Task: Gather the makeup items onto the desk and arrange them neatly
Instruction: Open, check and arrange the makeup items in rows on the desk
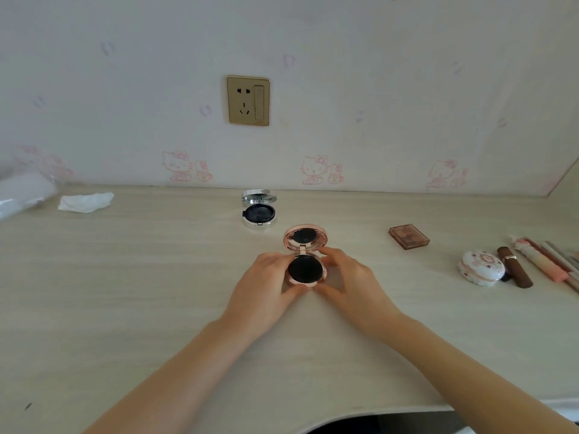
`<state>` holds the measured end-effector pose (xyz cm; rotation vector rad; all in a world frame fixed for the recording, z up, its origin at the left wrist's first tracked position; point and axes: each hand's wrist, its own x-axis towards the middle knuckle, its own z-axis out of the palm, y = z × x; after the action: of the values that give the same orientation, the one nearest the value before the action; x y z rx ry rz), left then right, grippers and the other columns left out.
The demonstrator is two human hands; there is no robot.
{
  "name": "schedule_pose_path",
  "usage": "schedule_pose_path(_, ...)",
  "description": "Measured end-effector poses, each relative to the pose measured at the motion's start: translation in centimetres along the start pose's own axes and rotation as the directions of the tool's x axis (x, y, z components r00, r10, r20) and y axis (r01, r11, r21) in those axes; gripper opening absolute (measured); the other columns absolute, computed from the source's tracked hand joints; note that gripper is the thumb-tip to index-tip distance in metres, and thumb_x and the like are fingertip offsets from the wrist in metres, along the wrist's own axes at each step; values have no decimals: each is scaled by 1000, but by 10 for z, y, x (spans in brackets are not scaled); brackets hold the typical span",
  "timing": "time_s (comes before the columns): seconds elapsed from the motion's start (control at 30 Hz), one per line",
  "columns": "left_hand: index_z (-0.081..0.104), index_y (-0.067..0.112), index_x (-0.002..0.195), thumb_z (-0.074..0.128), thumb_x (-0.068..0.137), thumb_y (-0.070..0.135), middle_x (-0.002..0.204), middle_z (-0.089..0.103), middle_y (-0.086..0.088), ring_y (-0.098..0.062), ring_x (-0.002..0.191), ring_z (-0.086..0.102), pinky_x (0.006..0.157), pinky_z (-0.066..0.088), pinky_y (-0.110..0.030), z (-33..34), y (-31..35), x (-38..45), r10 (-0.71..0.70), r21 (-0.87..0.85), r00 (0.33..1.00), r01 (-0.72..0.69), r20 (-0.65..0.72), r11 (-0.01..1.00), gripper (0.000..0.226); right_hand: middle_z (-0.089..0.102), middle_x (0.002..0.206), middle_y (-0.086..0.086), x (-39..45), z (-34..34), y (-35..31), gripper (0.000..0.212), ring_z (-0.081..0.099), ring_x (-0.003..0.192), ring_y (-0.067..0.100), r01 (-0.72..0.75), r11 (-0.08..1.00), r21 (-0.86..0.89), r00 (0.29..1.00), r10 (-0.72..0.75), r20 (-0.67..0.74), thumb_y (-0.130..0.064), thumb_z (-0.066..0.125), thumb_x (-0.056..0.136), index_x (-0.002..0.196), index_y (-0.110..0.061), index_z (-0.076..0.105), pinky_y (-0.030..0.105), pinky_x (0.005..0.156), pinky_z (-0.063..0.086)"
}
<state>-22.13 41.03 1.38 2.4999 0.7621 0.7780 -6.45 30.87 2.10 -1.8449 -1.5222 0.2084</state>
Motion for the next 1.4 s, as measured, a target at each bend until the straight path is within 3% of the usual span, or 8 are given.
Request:
schedule_pose_path(0.33, 61, 23, 119, 57, 89, 49, 107, 62, 9, -13, 117, 44, 93, 42, -28, 15, -24, 60, 49, 119, 999, -50, 5, 992, 40, 62, 120, 1, 60, 8, 29, 36, 52, 109, 23, -32, 991, -131, 999, 31, -15, -25, 63, 90, 125, -20, 58, 18, 83, 29)
schedule_pose_path(0.5, 61, 20, 122, 59, 90, 39, 120, 61, 9, -12, 122, 45, 95, 41, -25, 17, -34, 79, 100, 231, 993, -84, -57, 969, 37, 61, 122, 0, 85, 15, 39, 32, 50, 113, 21, -52, 986, -161, 999, 50, -11, -30, 62, 91, 121, -18, 60, 22, 90, 37)
schedule_pose_path(0.6, 69, 14, 110, 68, 84, 30, 114, 68, 4, -17, 114, 55, 90, 49, -30, 17, -38, 81, 116, 272, 990, -91, -78, 958, 30, 60, 122, 1, 95, 18, 41, 31, 51, 114, 21, -47, 984, -171, 999, 45, -14, -30, 61, 91, 120, -17, 60, 28, 93, 41)
schedule_pose_path(0.73, 76, 10, 92, 80, 72, 19, 102, 74, 0, -18, 104, 64, 82, 52, -25, 21, -43, 82, 148, 346, 985, -108, -91, 932, 22, 60, 122, 1, 105, 21, 44, 31, 52, 114, 20, -39, 982, -187, 999, 37, -14, -30, 59, 92, 120, -17, 59, 26, 93, 41)
schedule_pose_path(0.9, 68, 3, 114, 58, 91, 16, 128, 62, -8, -21, 128, 48, 102, 40, -30, 25, -46, 93, 126, 336, 991, -104, -44, 936, 28, 59, 124, 2, 115, 23, 46, 31, 51, 115, 20, -45, 978, -205, 999, 46, 0, -29, 58, 93, 122, -17, 57, 27, 94, 41)
schedule_pose_path(0.97, 69, 1, 111, 62, 89, 14, 124, 65, -11, -23, 123, 52, 100, 42, -30, 26, -45, 94, 135, 359, 990, -115, -32, 926, 27, 59, 124, 2, 117, 23, 46, 31, 52, 115, 21, -46, 977, -208, 999, 46, -3, -28, 58, 93, 122, -16, 57, 27, 94, 41)
schedule_pose_path(1.13, 77, 10, 80, 91, 52, 15, 88, 75, -2, -17, 87, 70, 73, 54, -22, 25, -43, 95, 170, 393, 985, -144, -31, 908, 31, 58, 125, 3, 118, 22, 47, 30, 51, 116, 21, -44, 976, -213, 999, 46, 2, -24, 55, 95, 123, -15, 57, 28, 94, 42)
schedule_pose_path(1.4, 76, 8, 89, 85, 63, 9, 96, 75, -3, -19, 95, 68, 84, 49, -22, 27, -44, 92, 163, 347, 985, -134, -55, 928, 28, 58, 123, 5, 115, 20, 48, 29, 54, 112, 22, -41, 981, -190, 999, 38, -17, -18, 54, 95, 123, -14, 57, 28, 93, 42)
